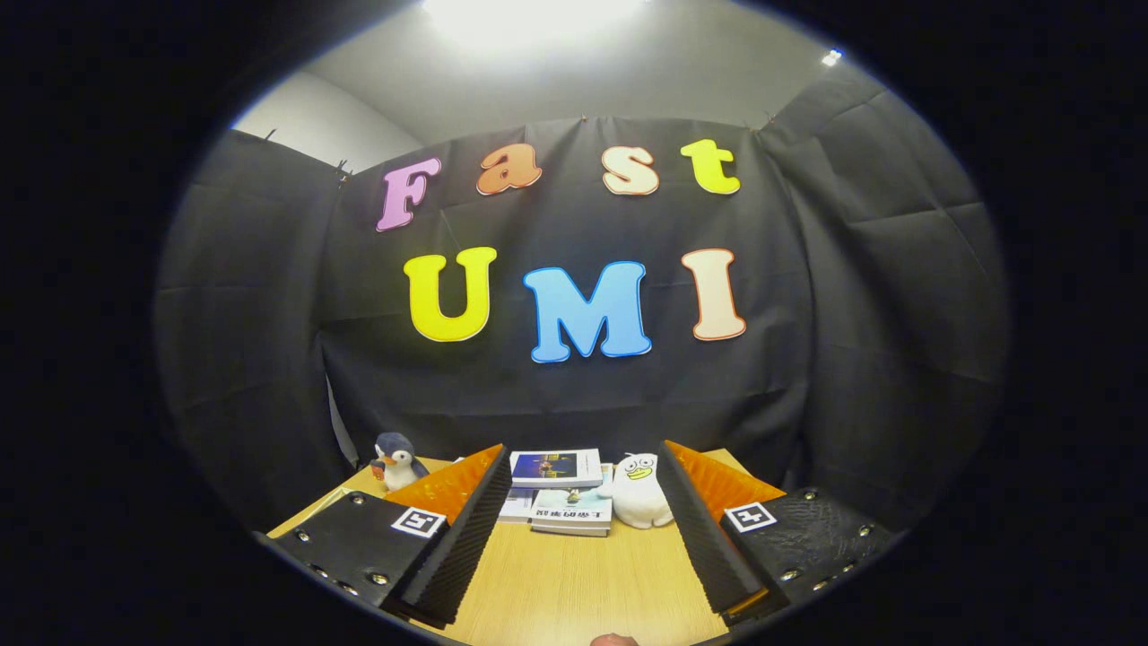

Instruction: Open the storage box then place both shoes into the box .Put the left shoe in first, then the right shoe, with the right side of both shoes facing outward in a uniform manner.

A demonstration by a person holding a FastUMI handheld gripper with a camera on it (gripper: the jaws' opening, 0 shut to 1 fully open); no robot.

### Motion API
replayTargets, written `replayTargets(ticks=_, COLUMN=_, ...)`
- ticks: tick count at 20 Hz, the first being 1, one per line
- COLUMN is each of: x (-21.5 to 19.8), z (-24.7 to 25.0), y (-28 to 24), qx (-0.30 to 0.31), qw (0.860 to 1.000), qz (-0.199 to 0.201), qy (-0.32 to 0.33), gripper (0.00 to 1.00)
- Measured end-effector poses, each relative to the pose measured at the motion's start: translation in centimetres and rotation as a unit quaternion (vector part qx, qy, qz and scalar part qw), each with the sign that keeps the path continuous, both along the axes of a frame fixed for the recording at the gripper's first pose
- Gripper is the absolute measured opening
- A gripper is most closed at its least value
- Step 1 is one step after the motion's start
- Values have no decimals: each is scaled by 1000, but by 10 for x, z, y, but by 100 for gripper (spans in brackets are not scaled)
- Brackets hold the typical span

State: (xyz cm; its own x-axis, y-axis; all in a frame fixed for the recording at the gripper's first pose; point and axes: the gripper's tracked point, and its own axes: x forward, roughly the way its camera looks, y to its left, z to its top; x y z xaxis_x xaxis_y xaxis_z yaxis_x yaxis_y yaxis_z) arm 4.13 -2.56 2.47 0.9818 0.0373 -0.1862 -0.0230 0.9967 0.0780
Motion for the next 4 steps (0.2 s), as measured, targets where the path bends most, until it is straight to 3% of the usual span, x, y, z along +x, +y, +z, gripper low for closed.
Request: replayTargets(ticks=4, x=1, z=0, y=4, qx=4, qw=1000, qz=2, qy=-7, gripper=98)
